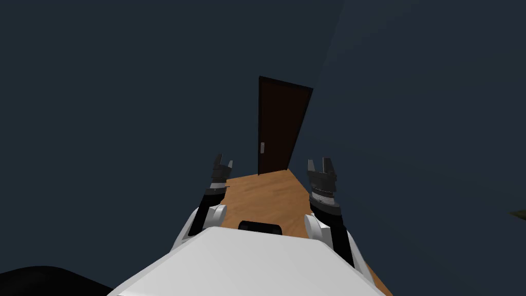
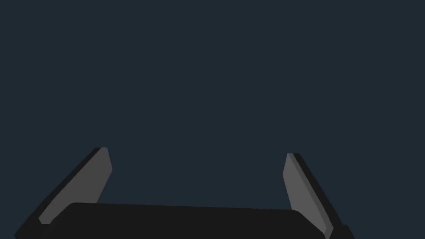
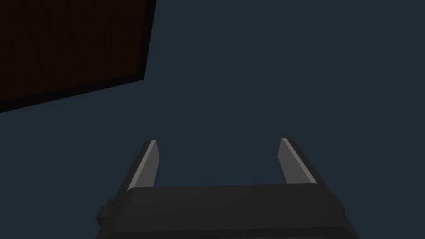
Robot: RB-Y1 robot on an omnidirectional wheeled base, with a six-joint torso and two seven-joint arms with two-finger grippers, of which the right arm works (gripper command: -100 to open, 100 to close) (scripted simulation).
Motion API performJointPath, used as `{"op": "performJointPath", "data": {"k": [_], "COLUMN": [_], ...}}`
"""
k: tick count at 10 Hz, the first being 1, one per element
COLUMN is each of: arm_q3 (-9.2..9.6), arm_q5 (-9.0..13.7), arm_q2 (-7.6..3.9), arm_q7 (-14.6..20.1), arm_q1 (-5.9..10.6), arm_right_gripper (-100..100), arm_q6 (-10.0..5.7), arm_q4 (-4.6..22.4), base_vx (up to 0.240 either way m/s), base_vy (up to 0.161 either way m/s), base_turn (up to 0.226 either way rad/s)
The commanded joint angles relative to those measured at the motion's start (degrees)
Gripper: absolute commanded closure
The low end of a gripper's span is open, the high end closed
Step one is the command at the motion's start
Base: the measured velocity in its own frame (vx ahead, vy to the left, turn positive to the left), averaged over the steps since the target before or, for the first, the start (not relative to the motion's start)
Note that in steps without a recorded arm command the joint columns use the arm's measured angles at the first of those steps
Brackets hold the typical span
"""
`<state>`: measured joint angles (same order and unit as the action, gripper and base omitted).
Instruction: Pull the door open
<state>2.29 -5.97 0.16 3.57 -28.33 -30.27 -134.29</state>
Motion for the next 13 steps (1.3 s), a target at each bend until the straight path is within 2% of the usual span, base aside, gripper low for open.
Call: {"op": "performJointPath", "data": {"k": [1,6,13], "arm_q3": [0.41,1.61,3.11], "arm_q5": [2.08,8.08,15.65], "arm_q2": [-0.77,-2.69,-4.78], "arm_q7": [1.56,6.05,11.72], "arm_q1": [0.57,2.20,4.26], "arm_right_gripper": [-100,-100,-100], "arm_q6": [0.22,0.86,1.67], "arm_q4": [1.63,6.30,12.21], "base_vx": [0.126,0.167,0.096], "base_vy": [0.008,0.015,0.013], "base_turn": [0.093,0.093,0.079]}}
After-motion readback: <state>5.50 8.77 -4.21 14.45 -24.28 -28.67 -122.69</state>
